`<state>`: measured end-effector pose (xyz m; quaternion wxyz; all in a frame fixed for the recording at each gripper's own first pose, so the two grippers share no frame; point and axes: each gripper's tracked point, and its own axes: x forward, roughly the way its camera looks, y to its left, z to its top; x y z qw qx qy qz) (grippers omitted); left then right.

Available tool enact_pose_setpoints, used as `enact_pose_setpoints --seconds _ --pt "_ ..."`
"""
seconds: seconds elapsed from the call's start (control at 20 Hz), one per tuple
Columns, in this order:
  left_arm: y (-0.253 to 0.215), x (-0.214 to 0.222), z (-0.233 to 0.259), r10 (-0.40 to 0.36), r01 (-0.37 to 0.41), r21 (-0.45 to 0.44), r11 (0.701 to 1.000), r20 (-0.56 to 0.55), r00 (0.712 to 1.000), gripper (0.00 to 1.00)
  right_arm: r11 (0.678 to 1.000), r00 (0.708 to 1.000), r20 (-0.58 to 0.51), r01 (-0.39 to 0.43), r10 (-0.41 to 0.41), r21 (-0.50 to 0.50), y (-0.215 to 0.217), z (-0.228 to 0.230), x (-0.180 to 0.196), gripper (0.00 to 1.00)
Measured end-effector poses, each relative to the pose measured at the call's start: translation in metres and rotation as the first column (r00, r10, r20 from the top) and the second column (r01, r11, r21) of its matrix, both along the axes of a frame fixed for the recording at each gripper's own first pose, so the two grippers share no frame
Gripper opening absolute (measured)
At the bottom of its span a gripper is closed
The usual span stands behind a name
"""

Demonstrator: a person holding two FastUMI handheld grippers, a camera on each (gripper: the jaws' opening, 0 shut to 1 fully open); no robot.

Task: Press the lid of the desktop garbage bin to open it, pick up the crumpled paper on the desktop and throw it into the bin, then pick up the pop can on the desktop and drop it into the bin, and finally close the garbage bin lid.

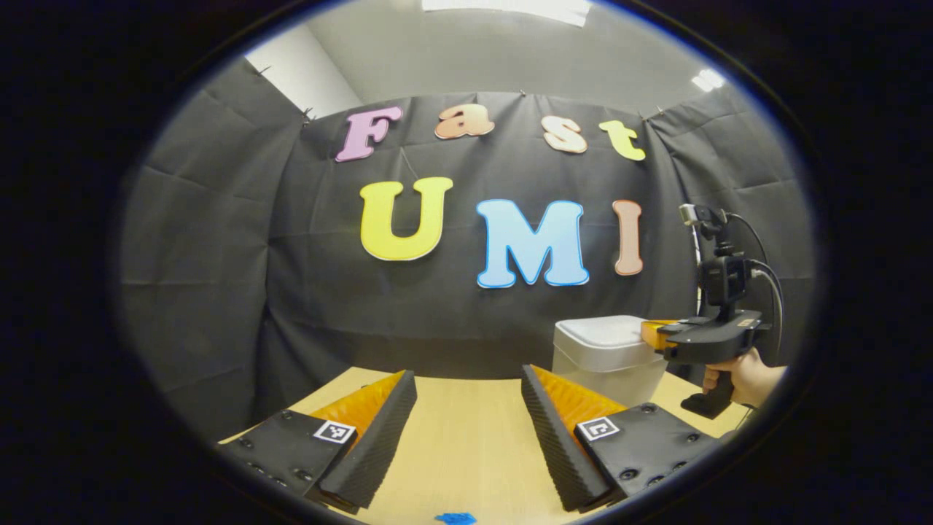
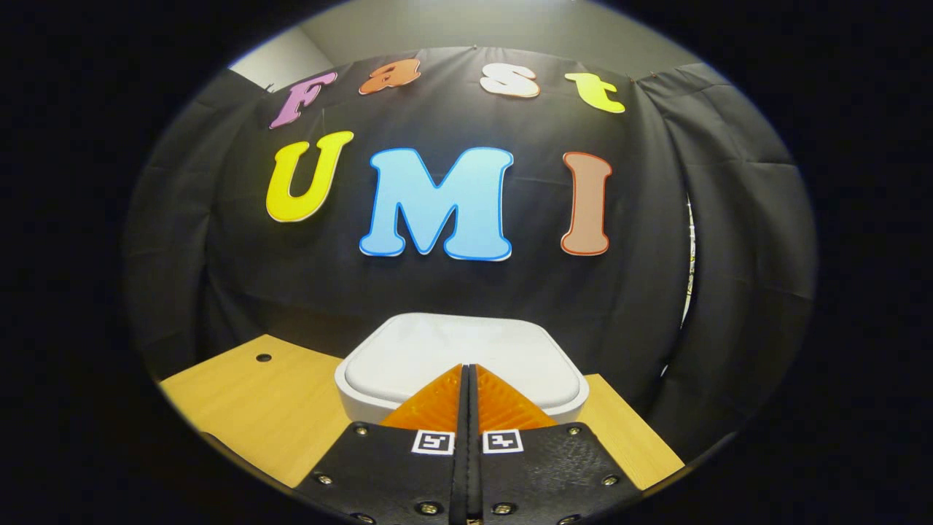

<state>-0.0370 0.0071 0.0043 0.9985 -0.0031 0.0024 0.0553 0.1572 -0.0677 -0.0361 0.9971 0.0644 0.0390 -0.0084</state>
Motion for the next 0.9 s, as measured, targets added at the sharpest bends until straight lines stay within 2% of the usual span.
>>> enact_pose_setpoints --seconds 0.1,0.35,0.9 --pt "0.002 -0.006 -0.001 0.003 -0.003 -0.003 1.000 -0.001 1.000 0.95 0.999 1.000 -0.011 -0.003 0.003 0.045 0.000 -0.001 -0.002 0.00" --pt "-0.002 -0.011 -0.003 -0.017 0.016 -0.002 1.000 -0.005 1.000 0.95 1.000 0.999 0.027 0.018 -0.018 -0.011 -0.001 0.012 -0.020 0.00" --pt "-0.006 -0.009 -0.030 -0.063 0.061 -0.034 0.998 -0.062 0.996 0.95 1.000 0.999 0.045 0.019 -0.018 -0.023 0.013 0.020 -0.085 0.00"
